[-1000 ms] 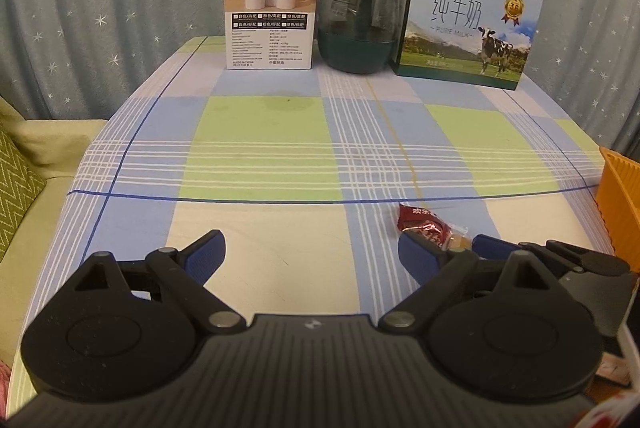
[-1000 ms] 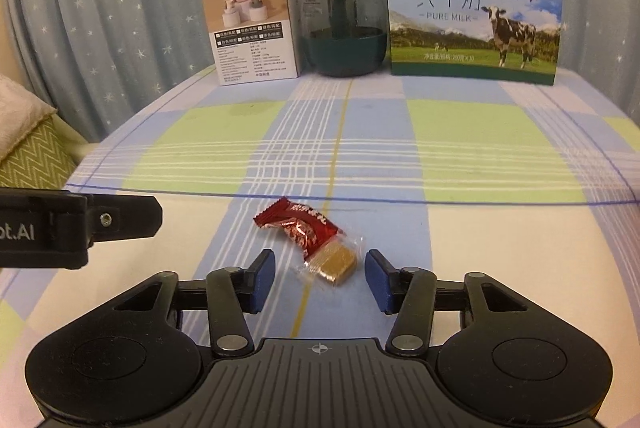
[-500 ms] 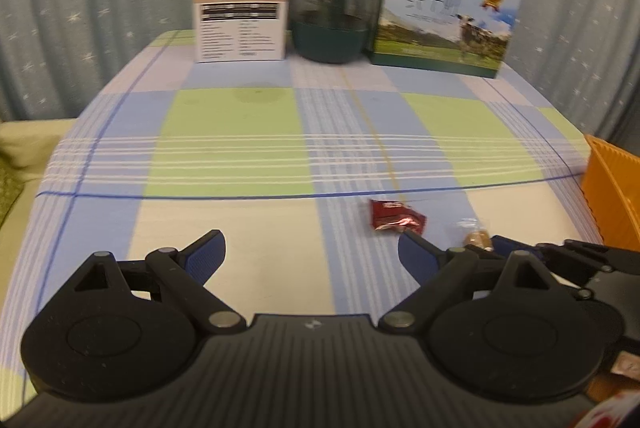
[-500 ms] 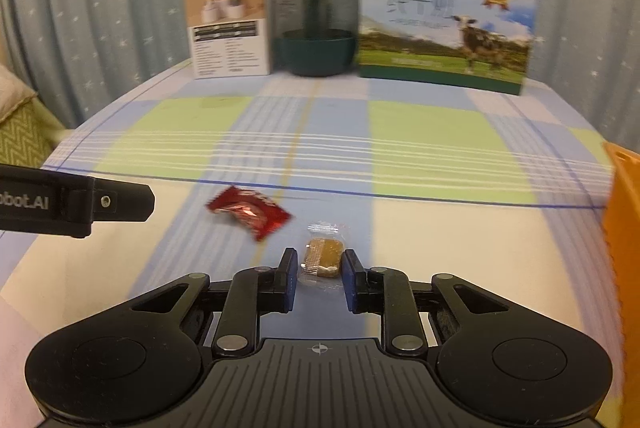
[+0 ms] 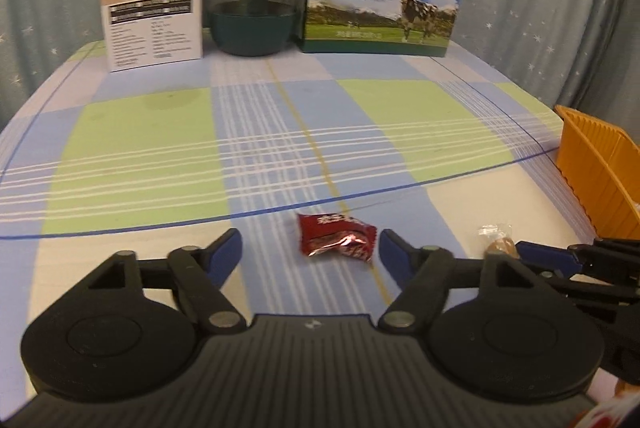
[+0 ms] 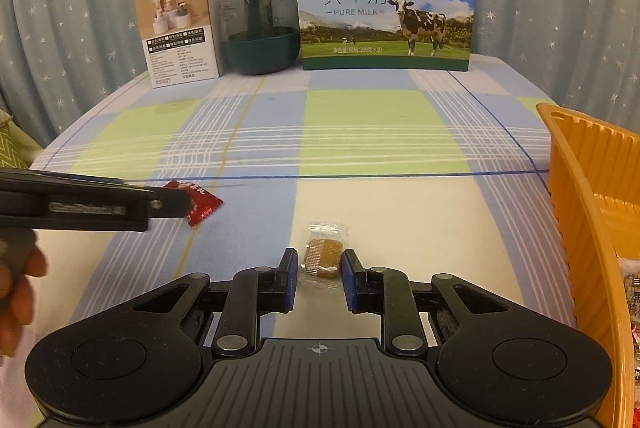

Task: Organize snacks
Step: 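Grasp the red-wrapped candy with the left tool while the right tool grasps the clear biscuit packet, then carry the red candy and clear packet over the orange tray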

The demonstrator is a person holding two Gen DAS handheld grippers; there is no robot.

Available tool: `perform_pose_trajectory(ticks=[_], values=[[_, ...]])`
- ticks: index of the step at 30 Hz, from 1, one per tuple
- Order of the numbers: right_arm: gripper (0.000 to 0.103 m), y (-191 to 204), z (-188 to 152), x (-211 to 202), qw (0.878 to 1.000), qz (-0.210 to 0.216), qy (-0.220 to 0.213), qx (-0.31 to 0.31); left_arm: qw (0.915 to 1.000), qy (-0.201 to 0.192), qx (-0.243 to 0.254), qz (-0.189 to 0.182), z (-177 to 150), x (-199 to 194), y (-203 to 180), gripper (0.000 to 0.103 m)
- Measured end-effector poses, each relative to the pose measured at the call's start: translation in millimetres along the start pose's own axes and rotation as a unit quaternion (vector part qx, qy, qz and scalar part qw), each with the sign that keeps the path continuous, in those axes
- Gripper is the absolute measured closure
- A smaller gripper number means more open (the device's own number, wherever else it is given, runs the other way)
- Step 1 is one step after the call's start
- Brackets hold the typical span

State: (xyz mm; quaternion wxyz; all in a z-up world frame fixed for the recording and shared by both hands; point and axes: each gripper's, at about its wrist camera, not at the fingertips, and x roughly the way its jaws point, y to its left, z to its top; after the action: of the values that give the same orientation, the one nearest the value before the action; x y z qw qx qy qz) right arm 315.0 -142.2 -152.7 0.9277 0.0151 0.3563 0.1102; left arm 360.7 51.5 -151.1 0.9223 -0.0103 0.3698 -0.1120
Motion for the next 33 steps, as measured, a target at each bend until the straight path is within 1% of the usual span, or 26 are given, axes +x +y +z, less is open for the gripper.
perform_pose_trajectory(ticks=[6, 8, 10, 13, 16, 24, 33], values=[[0.079, -3, -1, 1, 1.000, 0.001, 0.001, 0.009, 0.9993, -0.008, 0.038, 0.000, -2, 12, -18, 0.045], [0.079, -4, -1, 0, 1.000, 0.002, 0.001, 0.011, 0.9987, -0.011, 0.050, 0.002, -3, 14, -23, 0.052], [0.079, -5, 0, 0, 1.000, 0.003, 0.001, 0.013, 0.9983, -0.013, 0.056, 0.007, -4, 14, -27, 0.059], [0.079, -5, 0, 0, 1.000, 0.004, 0.001, 0.015, 0.9983, -0.014, 0.055, 0.007, -4, 13, -27, 0.066], [0.079, -6, 0, -1, 1.000, 0.004, 0.003, 0.017, 0.9983, -0.011, 0.056, 0.008, -4, 12, -29, 0.070], [0.079, -11, -5, -17, 1.000, 0.002, 0.002, 0.026, 0.9990, 0.002, 0.046, 0.003, -8, -2, -43, 0.072], [0.079, -14, -20, -63, 1.000, -0.001, 0.001, 0.026, 0.9994, -0.002, 0.033, -0.007, -21, -38, -66, 0.072]])
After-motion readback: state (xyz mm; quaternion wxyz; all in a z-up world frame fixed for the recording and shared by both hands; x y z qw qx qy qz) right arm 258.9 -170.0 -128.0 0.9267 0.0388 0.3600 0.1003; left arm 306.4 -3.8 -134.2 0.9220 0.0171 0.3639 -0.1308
